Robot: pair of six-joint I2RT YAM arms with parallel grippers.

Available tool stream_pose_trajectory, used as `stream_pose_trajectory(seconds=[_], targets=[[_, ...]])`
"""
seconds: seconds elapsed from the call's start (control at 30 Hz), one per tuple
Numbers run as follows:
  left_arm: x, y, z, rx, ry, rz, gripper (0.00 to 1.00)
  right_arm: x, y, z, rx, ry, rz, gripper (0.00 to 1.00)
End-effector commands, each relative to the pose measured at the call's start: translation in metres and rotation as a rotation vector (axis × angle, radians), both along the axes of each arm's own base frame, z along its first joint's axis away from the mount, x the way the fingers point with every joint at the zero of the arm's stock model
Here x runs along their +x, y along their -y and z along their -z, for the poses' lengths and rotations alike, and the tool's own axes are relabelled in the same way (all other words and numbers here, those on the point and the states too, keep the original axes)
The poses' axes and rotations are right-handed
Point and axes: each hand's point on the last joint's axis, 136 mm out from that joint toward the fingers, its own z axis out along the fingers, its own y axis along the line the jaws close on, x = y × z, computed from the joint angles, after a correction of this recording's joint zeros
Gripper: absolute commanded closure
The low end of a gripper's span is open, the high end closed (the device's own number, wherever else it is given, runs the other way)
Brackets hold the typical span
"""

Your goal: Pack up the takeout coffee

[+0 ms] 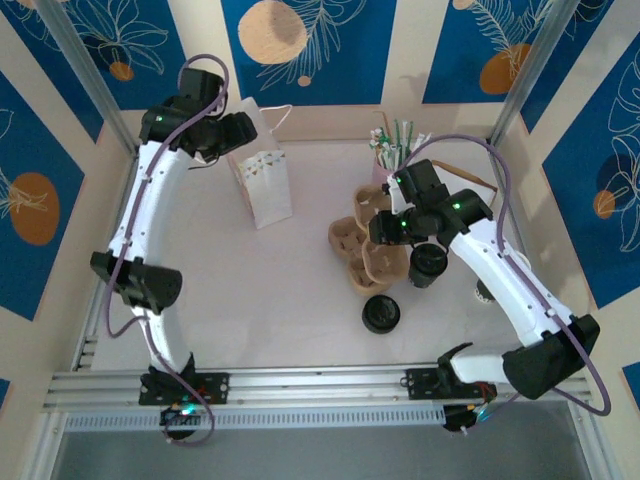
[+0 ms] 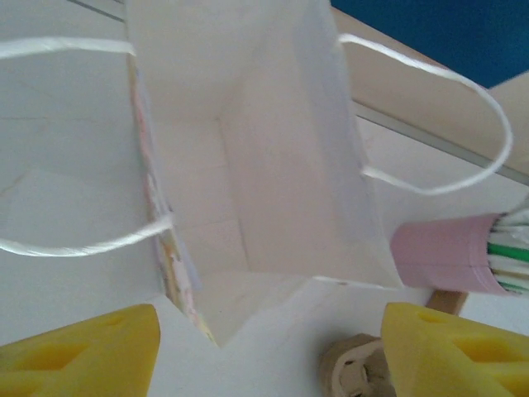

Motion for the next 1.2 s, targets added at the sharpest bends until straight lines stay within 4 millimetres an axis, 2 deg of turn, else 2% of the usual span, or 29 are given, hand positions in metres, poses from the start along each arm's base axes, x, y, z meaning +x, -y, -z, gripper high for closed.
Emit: stream_pose_trajectory(seconds=[0.0,0.57,0.73,0.93,1.03,1.17], targets=[[-0.008,-0.017,0.011,0.032,-0.086,-0.060,0.31,-0.002,-0.005,-0.003,0.053,0.001,-0.004,0.63],[0.019,-0.026,0.036,0.062,-0.113,-0.113,0.40,-0.002,-0.006,0.003,0.058,-0.005,-0.007,0.63],[0.028,-0.033,0.038,0.067,-0.104,-0.133,0.41,-0.003,-0.005,0.003,0.058,-0.007,-0.007,0.63],[0.035,-0.027,0.051,0.047,-0.132,-0.118,0.45,-0.002,-0.005,0.004,0.059,-0.008,-0.006,0.63],[0.037,-0.026,0.054,0.050,-0.133,-0.115,0.48,-0.003,-0.005,0.004,0.058,-0.009,-0.005,0.63],[0.040,-0.030,0.059,0.072,-0.138,-0.122,0.59,-0.003,-0.005,0.005,0.055,-0.008,-0.006,0.63]])
